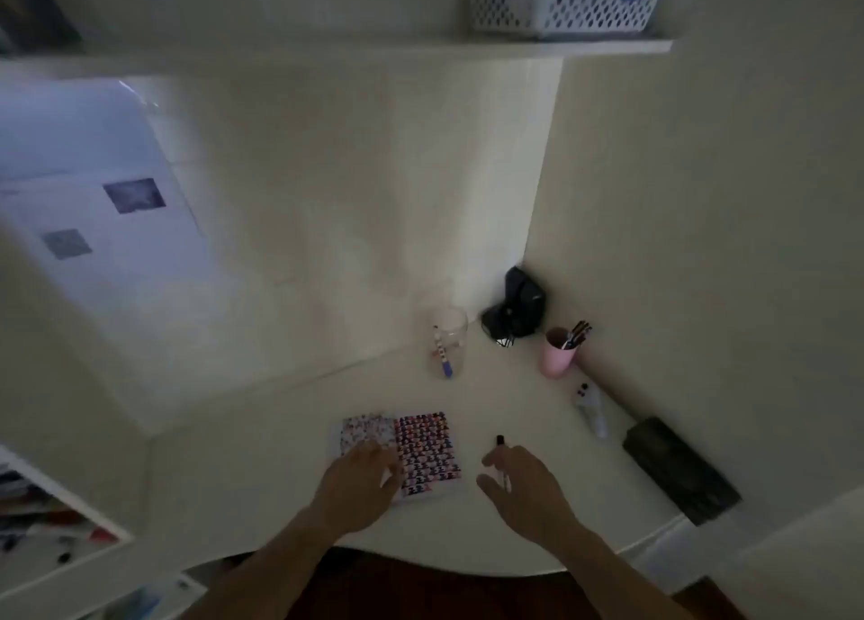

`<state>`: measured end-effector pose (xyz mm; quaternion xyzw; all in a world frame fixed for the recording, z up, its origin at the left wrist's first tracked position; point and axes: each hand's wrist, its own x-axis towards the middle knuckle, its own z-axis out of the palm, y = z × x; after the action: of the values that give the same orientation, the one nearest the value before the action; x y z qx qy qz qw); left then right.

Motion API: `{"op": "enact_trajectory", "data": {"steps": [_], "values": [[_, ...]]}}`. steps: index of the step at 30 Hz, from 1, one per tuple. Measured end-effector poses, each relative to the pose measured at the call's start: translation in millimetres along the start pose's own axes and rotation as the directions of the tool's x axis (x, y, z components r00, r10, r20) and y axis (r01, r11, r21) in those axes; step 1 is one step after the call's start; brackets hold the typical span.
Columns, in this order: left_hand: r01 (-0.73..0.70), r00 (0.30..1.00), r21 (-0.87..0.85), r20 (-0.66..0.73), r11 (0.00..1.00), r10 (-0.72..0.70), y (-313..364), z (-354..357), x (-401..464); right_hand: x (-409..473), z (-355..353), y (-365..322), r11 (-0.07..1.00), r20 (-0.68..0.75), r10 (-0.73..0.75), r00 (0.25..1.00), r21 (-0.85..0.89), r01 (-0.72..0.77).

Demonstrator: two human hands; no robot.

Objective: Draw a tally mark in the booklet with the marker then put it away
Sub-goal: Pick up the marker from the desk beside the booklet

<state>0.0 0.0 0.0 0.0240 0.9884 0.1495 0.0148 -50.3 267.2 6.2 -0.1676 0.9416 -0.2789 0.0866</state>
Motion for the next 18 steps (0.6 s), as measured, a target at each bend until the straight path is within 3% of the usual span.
{"op": "enact_trajectory", "data": {"steps": [5, 9, 12, 18], "values": [[-0.049, 0.982, 0.026, -0.183, 0.998, 0.053, -42.5, 83.9, 24.1, 35.1, 78.3, 38.2, 0.999, 0.027, -0.049, 0.998, -0.010, 0.049], [-0.099, 0.947, 0.096, -0.295, 0.990, 0.123, -61.6, 139.6, 44.1, 53.9, 155.4, 73.0, 0.987, -0.065, -0.141, 0.988, -0.082, 0.135], [-0.089, 0.942, 0.051, -0.321, 0.995, 0.101, -74.5, 178.3, 57.1, 57.2, 207.3, 96.6, 0.973, -0.180, -0.205, 0.962, -0.143, 0.180], [-0.120, 0.911, 0.064, -0.391, 0.991, 0.135, -95.5, 214.4, 57.6, 53.1, 236.4, 109.2, 0.960, -0.329, -0.266, 0.906, -0.179, 0.217]]}}
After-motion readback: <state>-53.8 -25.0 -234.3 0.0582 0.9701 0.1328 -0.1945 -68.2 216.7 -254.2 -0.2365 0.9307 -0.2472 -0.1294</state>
